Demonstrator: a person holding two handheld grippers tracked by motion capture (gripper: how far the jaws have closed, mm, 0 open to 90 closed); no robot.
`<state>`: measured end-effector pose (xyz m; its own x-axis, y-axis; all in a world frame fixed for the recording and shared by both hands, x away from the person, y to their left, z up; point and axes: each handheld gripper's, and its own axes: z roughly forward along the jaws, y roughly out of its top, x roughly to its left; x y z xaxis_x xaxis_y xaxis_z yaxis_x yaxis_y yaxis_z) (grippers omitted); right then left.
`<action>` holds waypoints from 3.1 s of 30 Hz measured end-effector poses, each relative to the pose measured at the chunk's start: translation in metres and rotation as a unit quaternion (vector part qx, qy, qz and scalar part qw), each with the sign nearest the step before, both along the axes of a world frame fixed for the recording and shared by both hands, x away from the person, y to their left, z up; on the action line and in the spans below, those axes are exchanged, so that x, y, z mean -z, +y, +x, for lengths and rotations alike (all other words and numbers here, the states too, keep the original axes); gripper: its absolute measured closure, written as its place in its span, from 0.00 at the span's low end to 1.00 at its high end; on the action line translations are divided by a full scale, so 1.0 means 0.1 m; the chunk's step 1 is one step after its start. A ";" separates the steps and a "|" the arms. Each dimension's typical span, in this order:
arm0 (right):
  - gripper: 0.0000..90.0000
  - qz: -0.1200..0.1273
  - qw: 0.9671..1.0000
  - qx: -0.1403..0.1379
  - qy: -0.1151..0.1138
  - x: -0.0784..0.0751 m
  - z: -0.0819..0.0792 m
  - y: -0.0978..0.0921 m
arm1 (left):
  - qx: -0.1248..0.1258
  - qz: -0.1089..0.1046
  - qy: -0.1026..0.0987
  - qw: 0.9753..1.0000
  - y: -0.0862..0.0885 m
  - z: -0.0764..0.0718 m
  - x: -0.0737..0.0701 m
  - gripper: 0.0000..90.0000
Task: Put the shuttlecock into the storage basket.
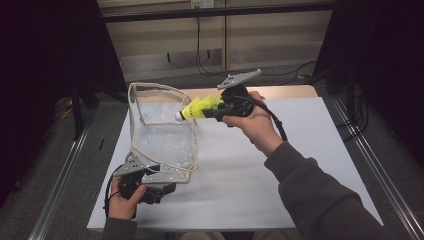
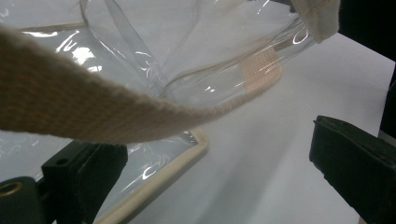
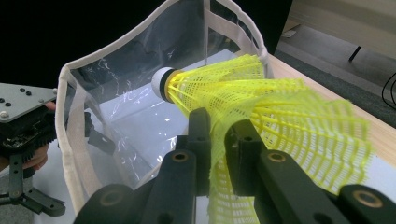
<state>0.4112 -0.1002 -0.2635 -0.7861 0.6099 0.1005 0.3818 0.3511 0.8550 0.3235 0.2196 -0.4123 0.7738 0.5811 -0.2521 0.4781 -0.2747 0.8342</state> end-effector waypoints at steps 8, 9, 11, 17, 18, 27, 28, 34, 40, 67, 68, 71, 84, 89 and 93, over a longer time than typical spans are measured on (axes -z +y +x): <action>0.91 -0.003 1.000 -0.006 -0.002 -0.01 0.03 0.14 | 0.000 0.000 0.000 1.000 0.00 0.00 0.00 0.05; 0.91 -0.004 1.000 -0.008 -0.002 -0.02 0.03 0.16 | 0.000 0.000 -0.001 1.000 0.00 0.00 0.00 0.05; 0.91 -0.006 1.000 -0.008 -0.004 -0.03 0.04 0.20 | 0.001 0.000 -0.001 1.000 0.00 0.00 0.00 0.05; 0.91 -0.013 1.000 -0.017 -0.007 -0.05 0.05 0.32 | 0.003 0.000 -0.001 1.000 0.00 0.00 -0.01 0.05; 0.91 -0.014 1.000 -0.019 -0.007 -0.05 0.06 0.34 | 0.003 -0.001 -0.001 1.000 -0.01 0.00 -0.01 0.05; 0.91 -0.024 0.999 -0.027 -0.011 -0.07 0.09 0.51 | 0.003 -0.002 0.000 1.000 -0.01 0.00 -0.01 0.05; 0.91 -0.026 0.999 -0.026 -0.011 -0.07 0.10 0.52 | 0.003 -0.002 0.000 1.000 -0.01 0.00 -0.01 0.05; 0.91 -0.028 0.999 -0.029 -0.012 -0.06 0.13 0.59 | 0.004 0.000 -0.001 1.000 -0.01 0.00 0.00 0.05; 0.91 -0.032 0.999 -0.033 -0.015 -0.04 0.15 0.67 | 0.004 -0.002 0.000 1.000 -0.02 0.00 0.01 0.05; 0.91 -0.055 0.997 -0.045 -0.014 0.10 0.22 1.01 | 0.006 -0.002 0.002 1.000 -0.03 0.00 0.02 0.05; 0.91 -0.057 0.997 -0.047 -0.015 0.11 0.22 1.02 | 0.006 -0.001 0.002 1.000 -0.03 0.00 0.02 0.05; 0.91 -0.055 0.997 -0.050 -0.013 0.12 0.22 1.06 | 0.007 -0.001 0.001 1.000 -0.03 0.00 0.02 0.05; 0.91 -0.064 0.996 -0.057 -0.005 0.23 0.23 1.21 | 0.006 -0.003 0.002 1.000 -0.03 0.00 0.02 0.05; 0.91 -0.070 0.996 -0.062 -0.001 0.28 0.24 1.28 | 0.007 -0.003 0.002 1.000 -0.03 0.00 0.02 0.05; 0.91 -0.071 0.995 -0.063 0.001 0.31 0.25 1.31 | 0.007 -0.003 0.002 1.000 -0.03 0.00 0.02 0.05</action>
